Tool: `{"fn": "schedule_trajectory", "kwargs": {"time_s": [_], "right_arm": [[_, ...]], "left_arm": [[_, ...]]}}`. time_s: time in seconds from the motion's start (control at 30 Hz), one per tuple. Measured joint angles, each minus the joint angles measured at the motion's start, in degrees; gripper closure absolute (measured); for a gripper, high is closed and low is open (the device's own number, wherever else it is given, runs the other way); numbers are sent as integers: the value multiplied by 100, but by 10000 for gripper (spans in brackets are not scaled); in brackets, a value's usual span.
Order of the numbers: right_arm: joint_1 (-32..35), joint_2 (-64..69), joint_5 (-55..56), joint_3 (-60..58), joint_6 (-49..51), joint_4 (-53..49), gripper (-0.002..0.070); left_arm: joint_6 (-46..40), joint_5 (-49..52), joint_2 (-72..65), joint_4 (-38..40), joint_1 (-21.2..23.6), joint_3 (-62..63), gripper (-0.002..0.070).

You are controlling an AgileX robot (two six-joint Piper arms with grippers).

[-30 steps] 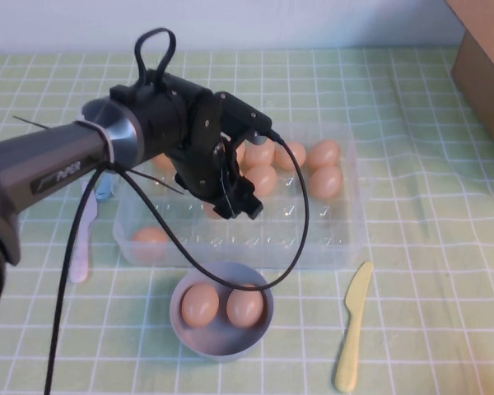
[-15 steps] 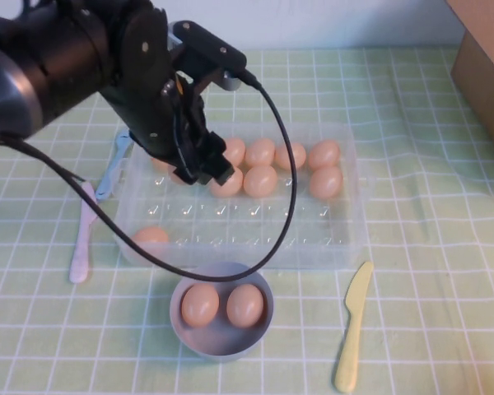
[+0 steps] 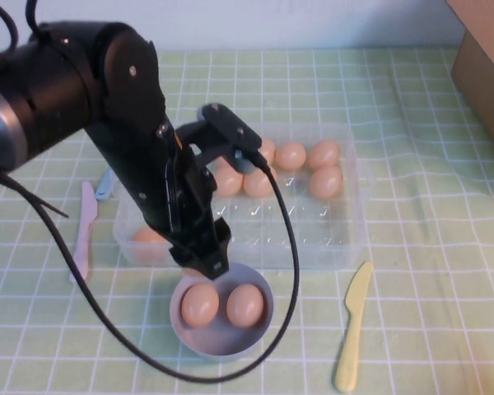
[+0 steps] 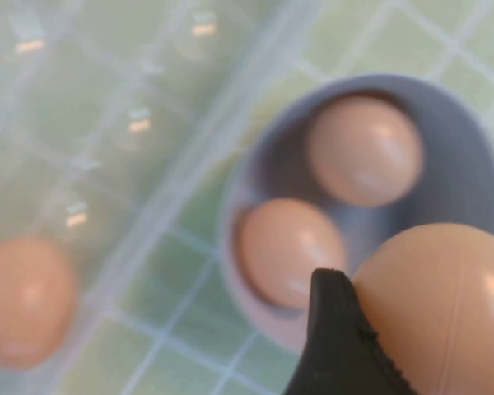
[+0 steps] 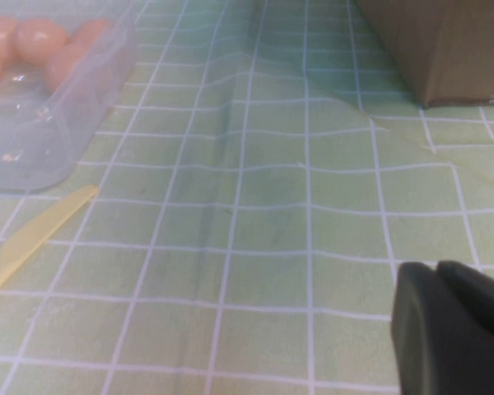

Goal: Take an egg out of the egg box
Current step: Place the egg in the bowl

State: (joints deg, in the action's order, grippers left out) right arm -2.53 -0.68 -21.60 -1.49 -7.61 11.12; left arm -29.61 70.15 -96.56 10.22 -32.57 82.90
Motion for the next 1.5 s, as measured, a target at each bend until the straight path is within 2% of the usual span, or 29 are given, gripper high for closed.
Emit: {"fn": "schedule_trajectory", "kwargs": {"time_s": [0.1,0.23,0.5,0.83,1.5], "right_arm": [[0,0,0,0,0,0,694],[0,-10,0,0,0,0,694],[0,-9,0,0,0,0,694],[0,-9,0,0,0,0,694],[0,-9,0,0,0,0,694]], "left_arm": [[-311,0,5,344,0,-251,318],[-497,-12,5,379,0,-498,318],[-2147,-33,14,342,-137,-1030,319],[-2976,-376,-133,583,-172,-1055,319],[-3160,-625,-689,749,-172,-1055,318]]}}
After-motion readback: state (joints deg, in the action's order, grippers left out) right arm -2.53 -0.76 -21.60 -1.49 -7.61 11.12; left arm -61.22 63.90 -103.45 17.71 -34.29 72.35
